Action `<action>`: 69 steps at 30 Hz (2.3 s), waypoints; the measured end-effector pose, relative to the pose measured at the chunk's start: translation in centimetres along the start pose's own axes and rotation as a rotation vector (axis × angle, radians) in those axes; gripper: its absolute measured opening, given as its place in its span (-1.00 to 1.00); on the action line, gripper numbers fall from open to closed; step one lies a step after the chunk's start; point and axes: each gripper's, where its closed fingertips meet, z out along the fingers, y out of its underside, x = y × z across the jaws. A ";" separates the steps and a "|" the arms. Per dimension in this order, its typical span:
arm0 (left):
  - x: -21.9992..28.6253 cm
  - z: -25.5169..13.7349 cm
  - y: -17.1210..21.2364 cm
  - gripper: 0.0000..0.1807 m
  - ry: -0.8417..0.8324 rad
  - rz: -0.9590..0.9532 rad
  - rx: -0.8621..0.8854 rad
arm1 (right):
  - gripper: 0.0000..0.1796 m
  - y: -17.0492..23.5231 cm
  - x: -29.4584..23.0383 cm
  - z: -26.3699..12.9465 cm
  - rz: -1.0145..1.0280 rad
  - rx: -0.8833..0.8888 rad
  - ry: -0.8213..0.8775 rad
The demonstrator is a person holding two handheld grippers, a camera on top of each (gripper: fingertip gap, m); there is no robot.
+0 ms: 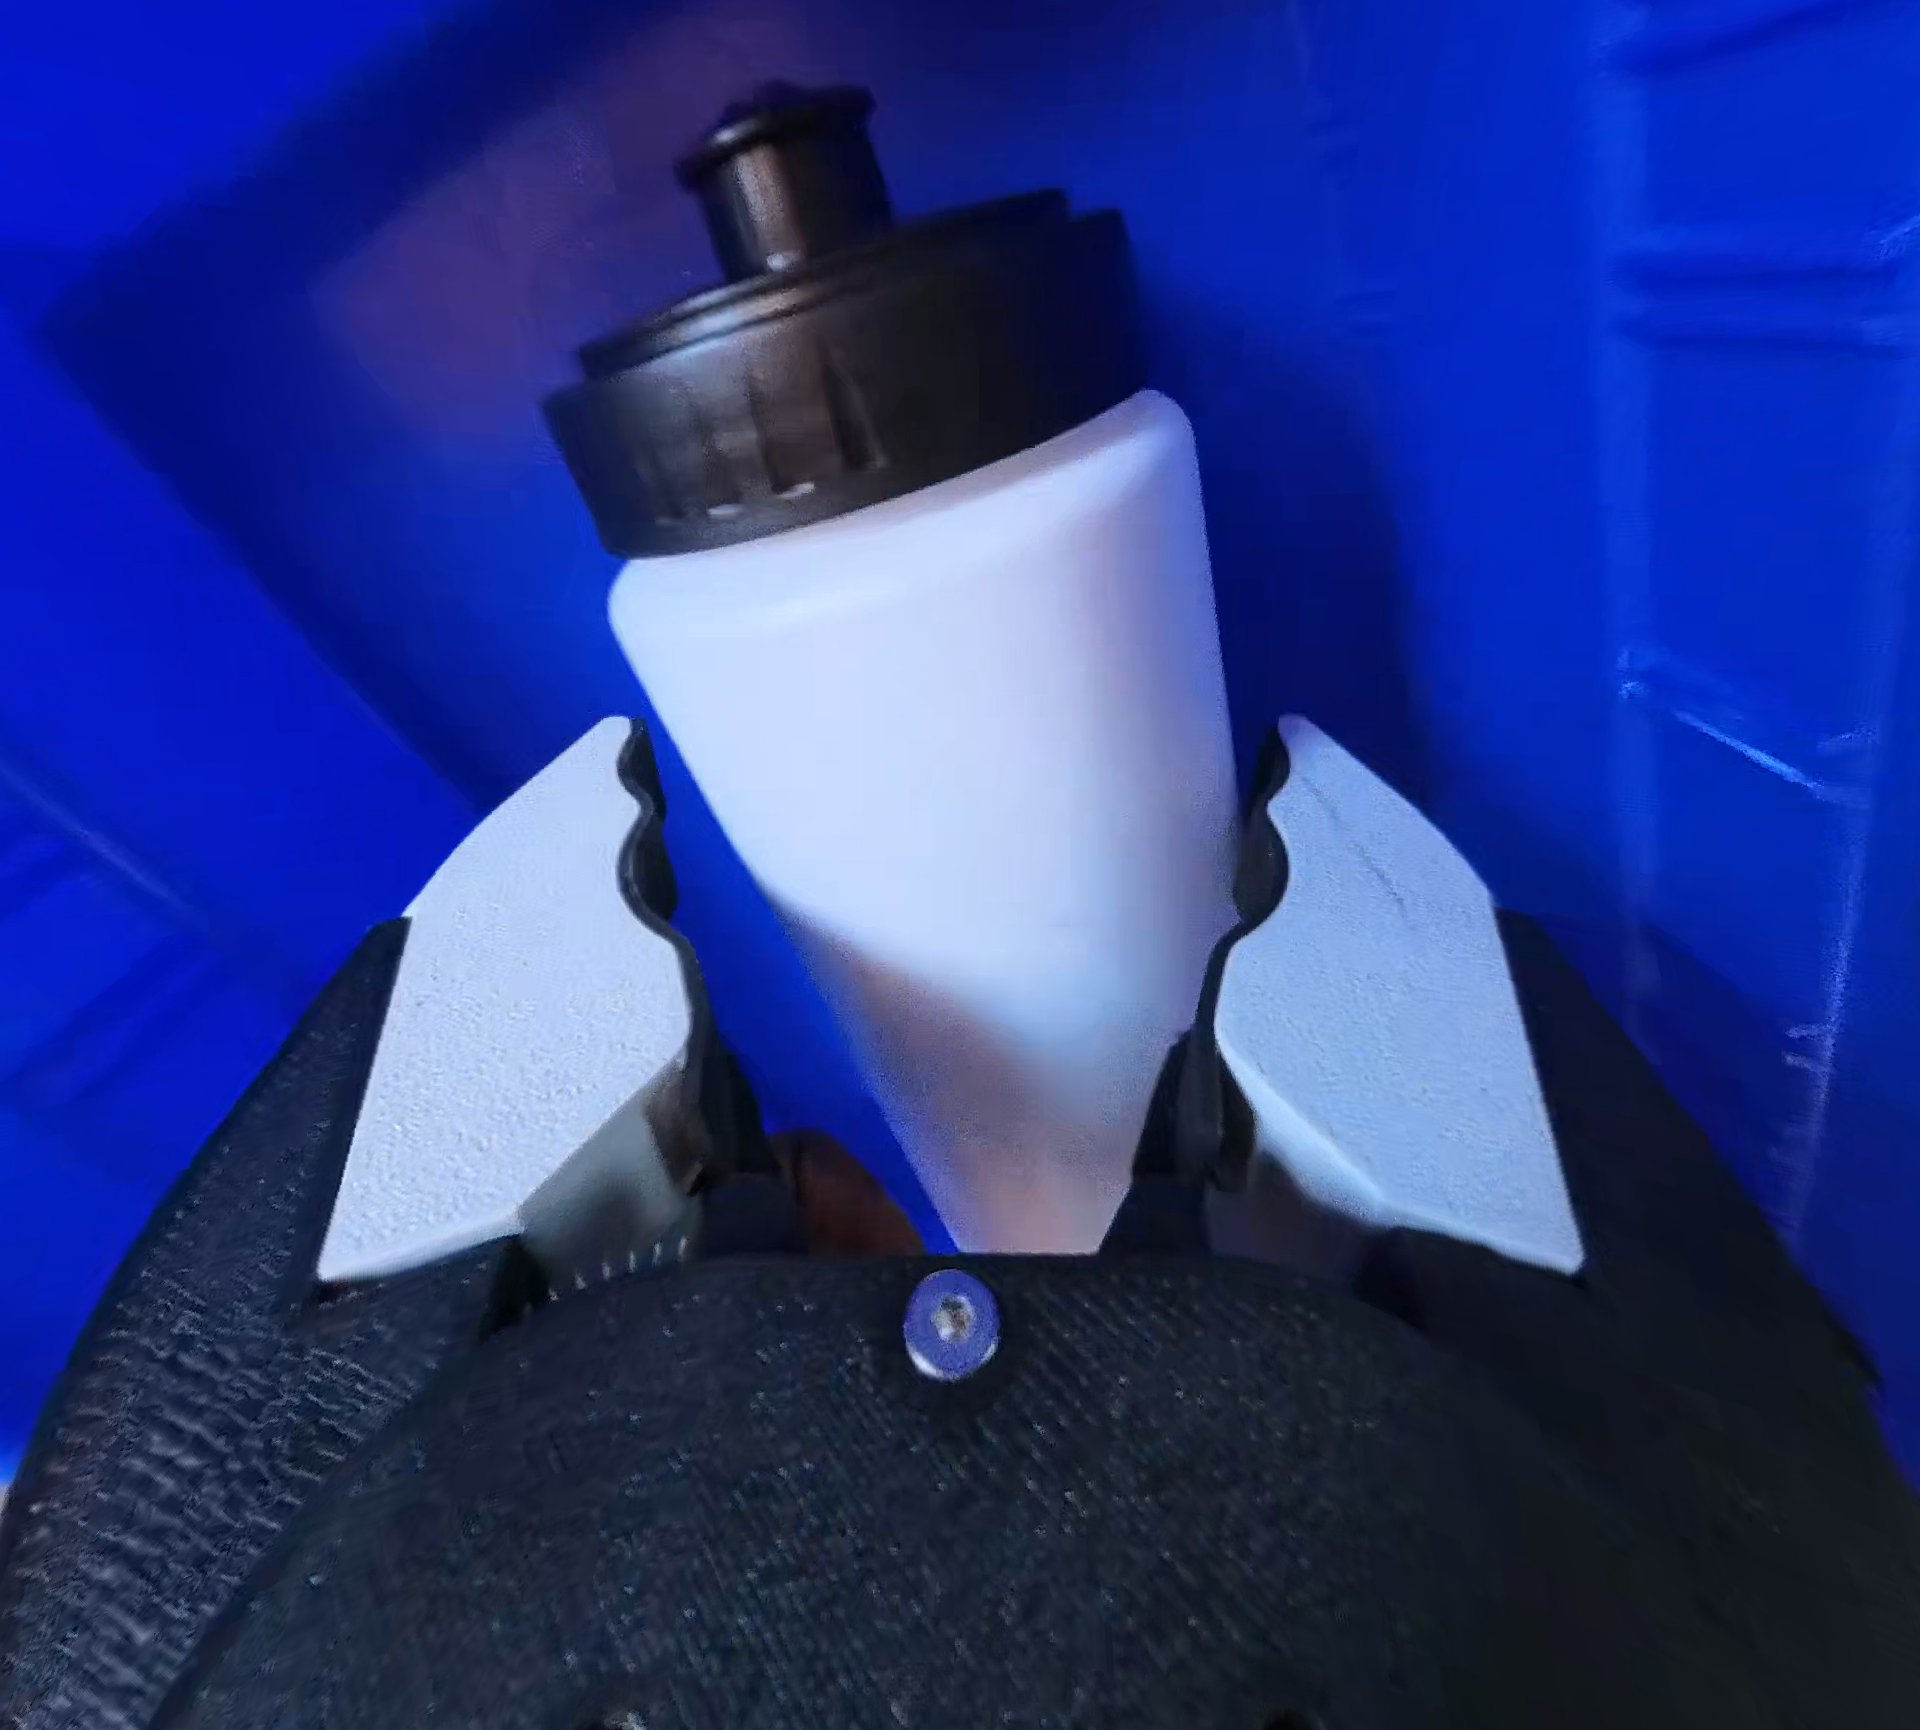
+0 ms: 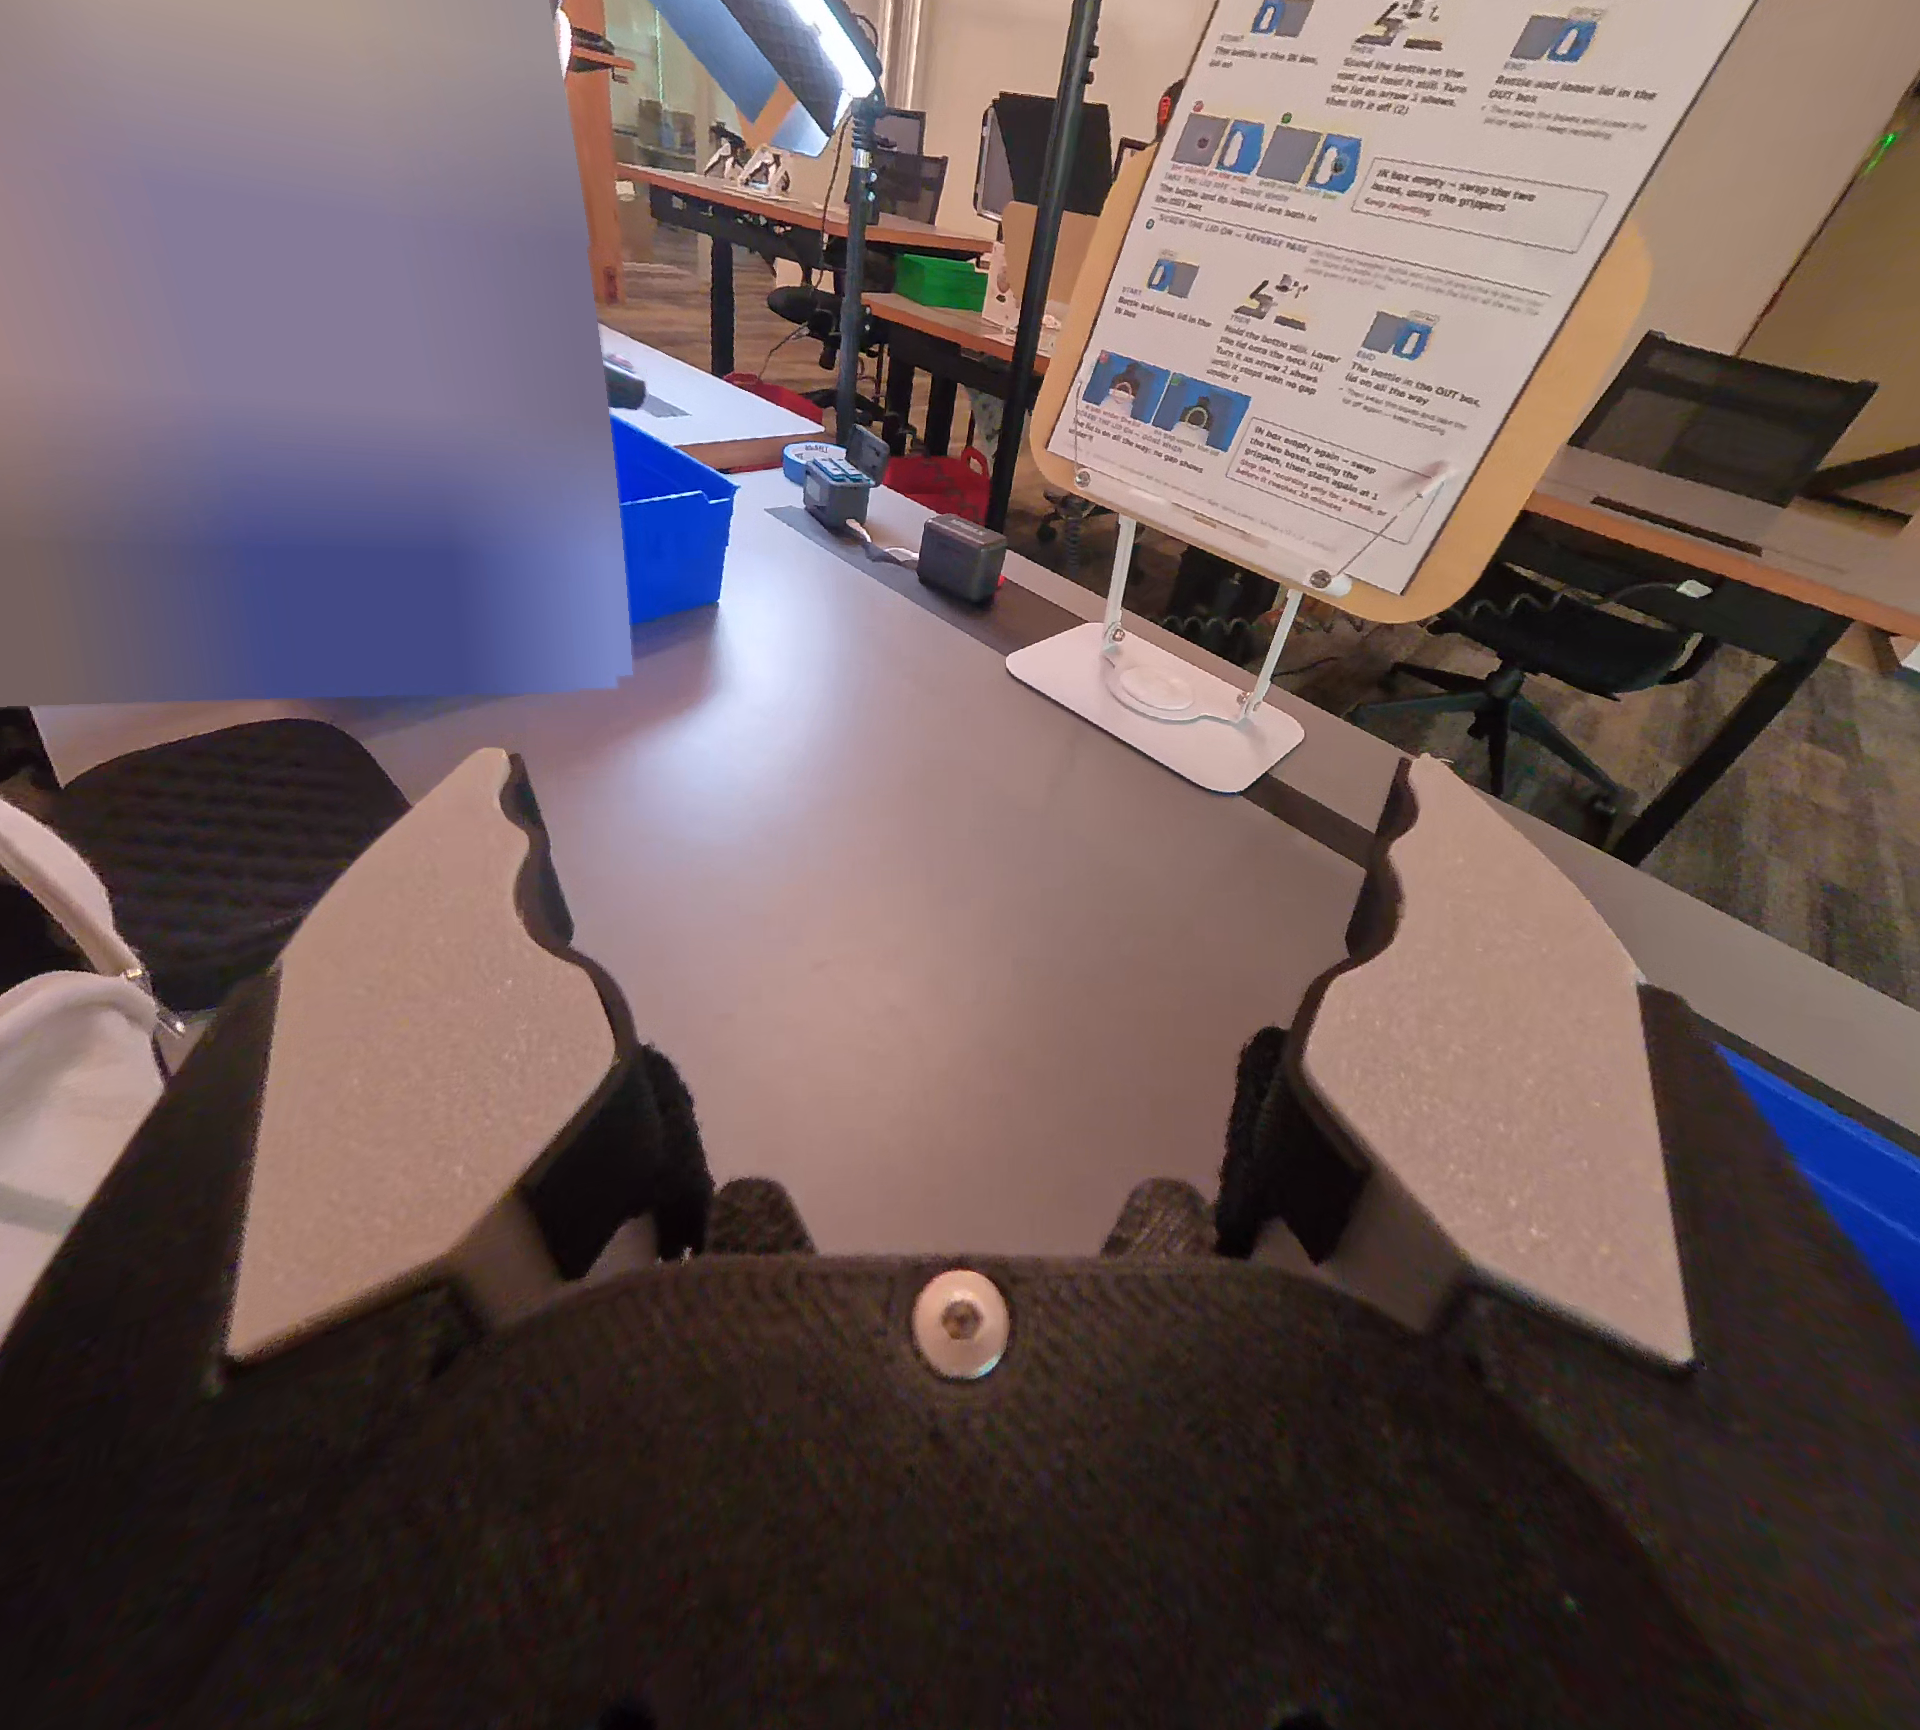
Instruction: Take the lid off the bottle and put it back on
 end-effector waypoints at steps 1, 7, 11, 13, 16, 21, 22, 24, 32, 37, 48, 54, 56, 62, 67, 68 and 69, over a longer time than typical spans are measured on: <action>0.4 0.4 0.3 0.15 0.019 0.011 -0.021 | 0.62 0.0 0.0 0.1 -0.004 -0.002 0.000; 0.8 0.6 0.8 0.10 -0.022 0.058 -0.008 | 0.62 -0.1 -0.2 0.4 -0.001 0.003 -0.005; 0.8 -2.4 0.2 0.06 -0.065 0.075 0.159 | 0.62 -0.2 -0.4 0.6 -0.012 -0.003 -0.016; 0.9 -5.6 -0.9 0.02 -0.078 0.066 0.328 | 0.62 -0.4 -0.7 0.8 -0.019 -0.002 -0.028; 1.5 -11.2 -2.2 0.01 -0.098 0.082 0.603 | 0.62 -0.4 -1.5 1.4 -0.017 0.003 -0.065; 6.0 -20.7 -3.2 0.00 -0.074 0.164 1.071 | 0.60 -0.5 -3.0 2.8 -0.005 0.006 -0.135; 7.8 -22.6 -3.3 0.00 -0.047 0.191 1.164 | 0.59 -0.7 -3.4 3.1 -0.001 0.013 -0.155; 11.9 -25.5 -3.2 0.00 0.024 0.260 1.320 | 0.56 -1.1 -4.4 3.7 0.007 0.021 -0.203; 29.2 -23.4 -5.0 0.00 0.245 0.490 1.552 | 0.32 -2.6 -9.2 6.5 0.053 0.031 -0.414; 37.9 -15.9 -6.4 -0.01 0.369 0.587 1.471 | 0.27 -2.7 -10.7 9.1 -0.005 -0.055 -0.463; 41.9 -10.6 -6.3 -0.03 0.520 0.626 1.405 | 0.15 3.2 -10.1 14.3 0.091 -0.106 -0.463; 42.4 -10.7 -5.6 -0.03 0.555 0.669 1.446 | -0.08 3.0 -11.7 14.7 0.036 -0.065 -0.555; 42.4 -10.6 -5.4 -0.03 0.567 0.688 1.447 | -0.14 3.1 -12.3 14.6 0.029 -0.068 -0.584; 40.8 -10.4 -6.4 0.61 0.384 0.693 1.372 | -0.15 3.1 -12.7 14.6 0.000 -0.072 -0.556; 41.4 -10.6 -6.5 0.49 0.354 0.757 1.369 | -0.15 3.1 -12.8 14.7 0.000 -0.082 -0.522; 41.8 -10.1 -6.3 0.37 0.362 0.795 1.332 | -0.15 3.1 -12.9 14.8 -0.003 -0.082 -0.515; 42.2 -9.5 -6.0 0.23 0.379 0.836 1.293 | -0.15 3.1 -12.9 14.8 -0.003 -0.081 -0.506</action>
